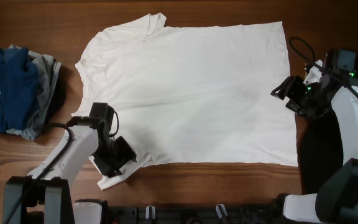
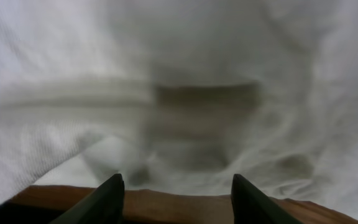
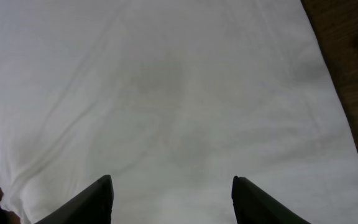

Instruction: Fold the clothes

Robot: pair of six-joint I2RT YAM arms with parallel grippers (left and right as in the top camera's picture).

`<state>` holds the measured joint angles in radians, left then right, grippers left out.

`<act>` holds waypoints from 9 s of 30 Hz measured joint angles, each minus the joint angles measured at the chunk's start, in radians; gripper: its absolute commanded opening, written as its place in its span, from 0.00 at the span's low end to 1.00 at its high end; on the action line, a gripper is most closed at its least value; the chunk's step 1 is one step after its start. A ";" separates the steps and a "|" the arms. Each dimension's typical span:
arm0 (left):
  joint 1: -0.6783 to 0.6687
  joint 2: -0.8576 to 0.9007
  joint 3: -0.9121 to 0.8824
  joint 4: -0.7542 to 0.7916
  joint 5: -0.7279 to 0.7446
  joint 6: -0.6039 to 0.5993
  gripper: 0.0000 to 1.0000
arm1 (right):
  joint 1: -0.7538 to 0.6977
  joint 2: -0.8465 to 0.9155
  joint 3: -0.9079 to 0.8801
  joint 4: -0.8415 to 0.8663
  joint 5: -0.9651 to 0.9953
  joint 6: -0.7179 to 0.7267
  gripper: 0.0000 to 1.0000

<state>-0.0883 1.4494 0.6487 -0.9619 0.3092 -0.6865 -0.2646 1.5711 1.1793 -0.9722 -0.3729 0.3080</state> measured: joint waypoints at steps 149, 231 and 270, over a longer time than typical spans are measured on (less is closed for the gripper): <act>0.111 0.079 0.108 0.022 -0.206 0.113 0.04 | -0.208 -0.031 -0.378 0.105 -0.120 0.005 0.04; 0.152 0.013 0.305 0.408 -0.259 0.204 0.55 | -0.053 0.096 -0.251 0.332 -0.042 0.031 0.42; 0.152 0.110 0.306 0.380 -0.256 0.215 0.65 | -0.039 0.186 -0.174 0.640 -0.116 0.143 0.38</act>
<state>0.0635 1.5593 0.9543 -0.5819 0.0532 -0.4713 -0.3035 1.7569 1.0054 -0.3317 -0.4885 0.4515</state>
